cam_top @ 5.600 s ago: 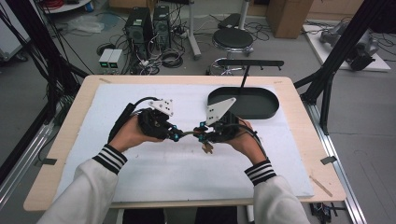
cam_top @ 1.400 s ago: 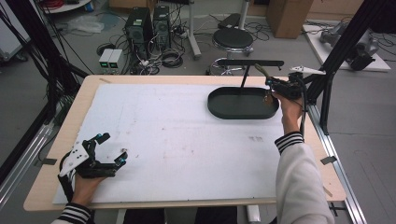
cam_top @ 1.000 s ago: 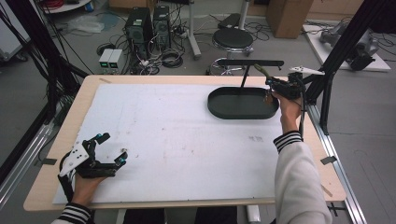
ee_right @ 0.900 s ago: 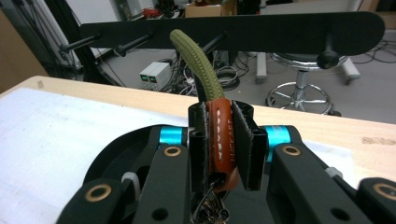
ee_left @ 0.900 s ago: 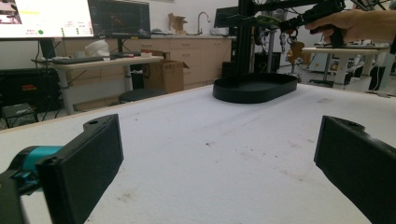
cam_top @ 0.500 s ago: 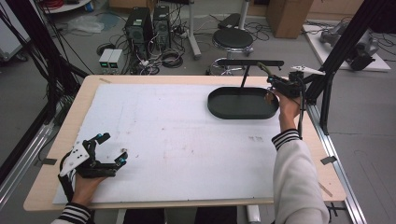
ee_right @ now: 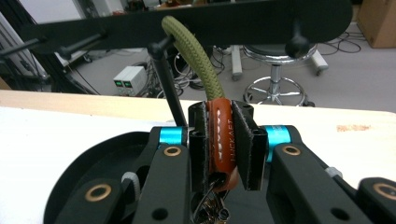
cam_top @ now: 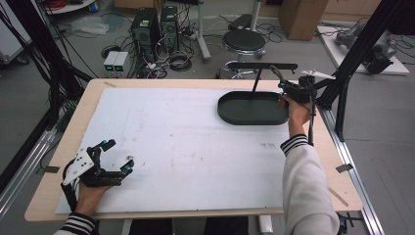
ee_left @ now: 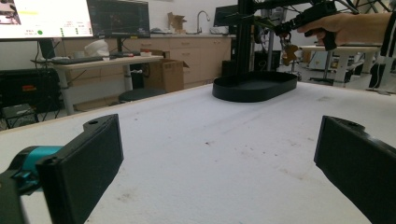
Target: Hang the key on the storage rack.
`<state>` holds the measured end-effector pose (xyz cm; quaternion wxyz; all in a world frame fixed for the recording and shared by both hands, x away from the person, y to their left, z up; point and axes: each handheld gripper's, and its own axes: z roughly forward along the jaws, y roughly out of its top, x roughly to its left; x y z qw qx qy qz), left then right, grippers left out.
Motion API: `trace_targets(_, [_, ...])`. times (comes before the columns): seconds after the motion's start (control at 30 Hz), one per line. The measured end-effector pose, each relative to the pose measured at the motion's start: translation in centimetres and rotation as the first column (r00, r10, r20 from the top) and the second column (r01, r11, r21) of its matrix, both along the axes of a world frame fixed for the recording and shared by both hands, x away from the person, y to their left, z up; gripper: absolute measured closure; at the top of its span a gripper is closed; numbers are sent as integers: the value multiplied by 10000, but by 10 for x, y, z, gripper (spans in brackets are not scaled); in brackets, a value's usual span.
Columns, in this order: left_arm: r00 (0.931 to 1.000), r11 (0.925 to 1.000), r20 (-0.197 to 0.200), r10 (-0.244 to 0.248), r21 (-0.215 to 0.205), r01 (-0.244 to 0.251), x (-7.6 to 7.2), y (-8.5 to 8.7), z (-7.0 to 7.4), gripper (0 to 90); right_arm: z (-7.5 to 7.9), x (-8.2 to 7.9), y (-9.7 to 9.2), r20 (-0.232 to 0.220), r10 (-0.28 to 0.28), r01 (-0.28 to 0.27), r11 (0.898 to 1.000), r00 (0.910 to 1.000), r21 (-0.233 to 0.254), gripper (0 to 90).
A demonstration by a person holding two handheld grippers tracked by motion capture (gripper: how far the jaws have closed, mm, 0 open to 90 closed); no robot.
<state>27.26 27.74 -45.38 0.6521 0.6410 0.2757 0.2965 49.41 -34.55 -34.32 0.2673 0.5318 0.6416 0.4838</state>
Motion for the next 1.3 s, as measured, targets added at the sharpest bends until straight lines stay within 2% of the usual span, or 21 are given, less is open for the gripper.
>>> trace_targets(0.37, [10000,10000,1,12,-5,-12,0,0,0,17,-12,10,9,-351,-32,14,9988,9994,-493,773])
trace_targets(0.47, [10000,10000,-6,3,0,-3,0,0,0,17,-13,11,11,-327,-63,42,9981,9994,-621,772])
trace_targets(0.53, [10000,10000,-43,10,24,-10,0,0,0,17,-13,11,12,-319,-67,40,9966,9995,-828,760])
trace_targets(0.57, [10000,10000,-37,16,64,-16,1,-1,0,17,-12,10,13,-253,-116,88,9941,9996,-1079,734])
trace_targets(0.63, [10000,9999,-35,-11,122,12,0,-1,0,17,-11,10,14,-42,-361,350,9878,9993,-1516,500])
trace_targets(0.7, [10000,10000,-32,-1,38,1,0,-1,0,17,-10,9,12,-37,-589,578,9887,9983,-1386,271])
trace_targets(0.73, [10000,10000,-20,6,34,-6,0,-1,0,17,-10,8,12,-93,-720,698,9867,9974,-1471,120])
trace_targets(0.8, [10000,10000,-19,24,12,-24,0,0,0,17,-9,5,11,-116,-621,596,9865,9980,-1523,3])
trace_targets(0.9, [9999,10000,-69,74,-28,-74,0,0,0,17,-2,-10,11,309,158,-112,9896,9994,-1434,3])
trace_targets(1.03, [9998,9999,-133,145,-79,-146,1,0,0,17,9,-37,9,855,946,-844,9897,9918,-1154,3])
trace_targets(1.13, [9997,9998,-150,207,-75,-208,1,0,0,17,10,-62,9,1208,1604,-1454,9816,9796,-1241,3])
trace_targets(1.3, [9991,9995,-297,302,-55,-304,2,0,1,17,0,-109,8,1978,2630,-2394,9615,9443,-1352,3])
